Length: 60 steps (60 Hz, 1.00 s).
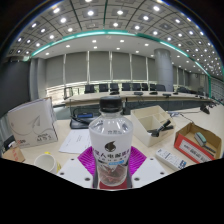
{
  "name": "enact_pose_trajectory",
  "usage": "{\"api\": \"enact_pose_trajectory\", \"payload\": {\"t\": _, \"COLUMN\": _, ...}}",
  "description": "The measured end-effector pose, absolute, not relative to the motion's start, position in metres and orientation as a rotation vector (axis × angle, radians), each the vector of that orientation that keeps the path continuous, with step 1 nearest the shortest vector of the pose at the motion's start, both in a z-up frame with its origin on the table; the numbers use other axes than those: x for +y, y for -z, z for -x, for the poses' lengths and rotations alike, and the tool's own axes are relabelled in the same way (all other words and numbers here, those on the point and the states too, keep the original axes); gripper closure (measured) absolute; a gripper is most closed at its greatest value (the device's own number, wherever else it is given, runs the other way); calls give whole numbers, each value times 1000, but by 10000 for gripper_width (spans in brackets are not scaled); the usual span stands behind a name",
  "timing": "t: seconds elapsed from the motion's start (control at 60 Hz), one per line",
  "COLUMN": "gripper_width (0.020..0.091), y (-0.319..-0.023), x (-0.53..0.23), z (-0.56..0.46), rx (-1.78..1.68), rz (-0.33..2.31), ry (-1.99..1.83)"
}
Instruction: Pour water
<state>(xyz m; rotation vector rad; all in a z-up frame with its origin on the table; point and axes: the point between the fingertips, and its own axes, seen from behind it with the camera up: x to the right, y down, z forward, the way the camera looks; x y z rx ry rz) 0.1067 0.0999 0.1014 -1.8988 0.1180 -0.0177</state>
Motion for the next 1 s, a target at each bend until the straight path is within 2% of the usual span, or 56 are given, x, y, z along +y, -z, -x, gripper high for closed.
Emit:
{"api": "enact_pose_trajectory", "payload": {"t": 0.183, "gripper_width": 704, "y": -53, "x": 98, "z": -110, "rx": 110, "rz": 1957, "ry": 28}}
{"api": "enact_pose_trajectory", "payload": {"t": 0.217, "gripper_width": 699, "y": -57, "x": 97, "z": -111, "rx": 103, "rz": 1919, "ry": 38}}
{"api": "enact_pose_trajectory", "payload": {"t": 0.4, "gripper_width": 546, "y": -55, "x": 89, "z": -111, "rx": 141, "rz": 1937, "ry": 51}}
{"api": "enact_pose_trajectory", "payload": {"t": 0.45, "gripper_width": 479, "y": -47, "x": 87, "z": -113, "rx": 171, "rz": 1989, "ry": 44}}
{"api": "enact_pose_trajectory", "payload": {"t": 0.533, "gripper_width": 229, "y": -42, "x": 74, "z": -114, "rx": 220, "rz": 2067, "ry": 32}}
{"api": "enact_pose_trajectory", "payload": {"t": 0.567, "gripper_width": 263, "y": -47, "x": 69, "z": -115, "rx": 241, "rz": 2082, "ry": 34}}
{"api": "enact_pose_trajectory", "payload": {"t": 0.617, "gripper_width": 243, "y": -59, "x": 59, "z": -114, "rx": 252, "rz": 2090, "ry": 44}}
{"api": "enact_pose_trajectory", "payload": {"t": 0.783, "gripper_width": 242, "y": -105, "x": 1, "z": -95, "rx": 252, "rz": 2159, "ry": 65}}
{"api": "enact_pose_trajectory", "payload": {"t": 1.0, "gripper_width": 239, "y": -165, "x": -121, "z": -35, "rx": 267, "rz": 2262, "ry": 77}}
